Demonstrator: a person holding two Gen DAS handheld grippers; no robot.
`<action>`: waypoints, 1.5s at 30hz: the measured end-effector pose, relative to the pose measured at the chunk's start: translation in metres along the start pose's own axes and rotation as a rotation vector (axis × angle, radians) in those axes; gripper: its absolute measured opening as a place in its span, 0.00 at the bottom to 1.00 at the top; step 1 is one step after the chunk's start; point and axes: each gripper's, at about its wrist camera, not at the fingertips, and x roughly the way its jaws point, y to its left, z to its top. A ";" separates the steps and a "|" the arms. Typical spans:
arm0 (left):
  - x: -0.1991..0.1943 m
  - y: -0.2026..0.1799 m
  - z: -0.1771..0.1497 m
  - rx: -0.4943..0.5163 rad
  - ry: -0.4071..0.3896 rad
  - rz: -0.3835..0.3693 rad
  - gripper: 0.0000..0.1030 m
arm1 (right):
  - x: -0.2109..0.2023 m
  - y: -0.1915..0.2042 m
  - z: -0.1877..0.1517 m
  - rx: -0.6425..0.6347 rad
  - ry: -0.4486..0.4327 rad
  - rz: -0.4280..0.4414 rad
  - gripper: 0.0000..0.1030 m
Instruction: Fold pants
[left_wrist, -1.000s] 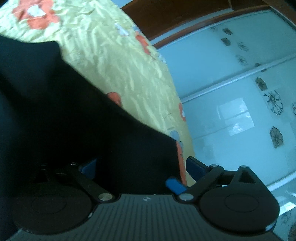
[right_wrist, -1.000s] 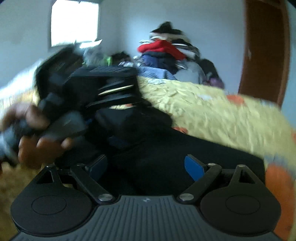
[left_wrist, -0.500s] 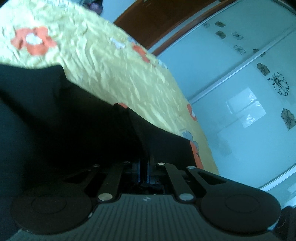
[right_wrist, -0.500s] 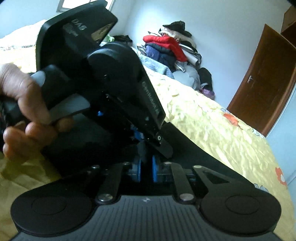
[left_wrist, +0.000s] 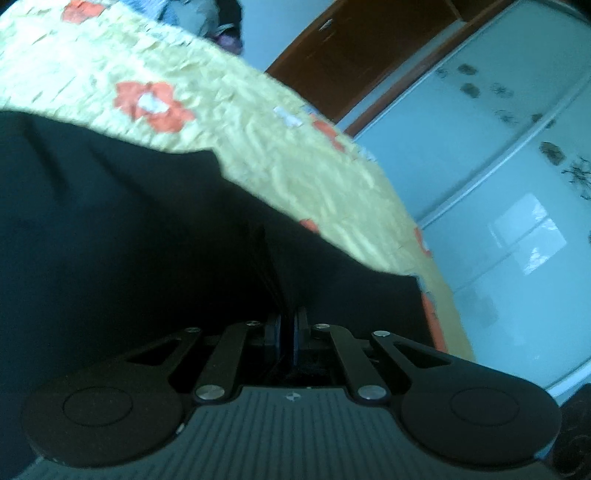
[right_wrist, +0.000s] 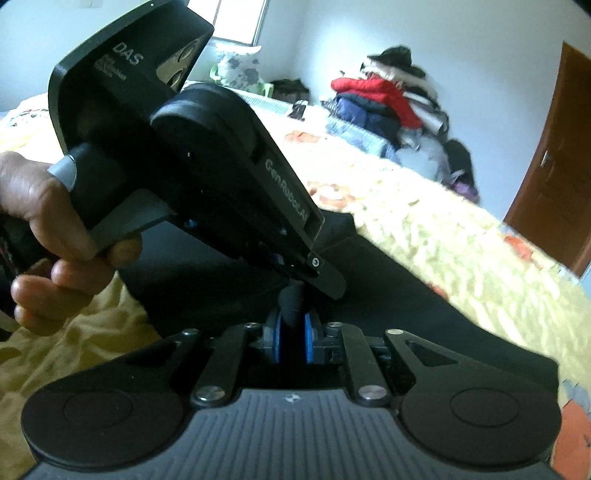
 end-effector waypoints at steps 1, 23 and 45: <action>-0.002 0.003 0.001 -0.022 -0.005 0.003 0.16 | -0.003 -0.003 -0.001 0.002 0.006 0.032 0.13; 0.040 -0.073 -0.022 0.465 -0.030 0.286 0.98 | -0.026 -0.162 -0.049 0.449 0.049 -0.180 0.13; 0.041 -0.077 -0.054 0.571 -0.113 0.410 1.00 | -0.030 -0.137 -0.055 0.490 0.060 -0.172 0.15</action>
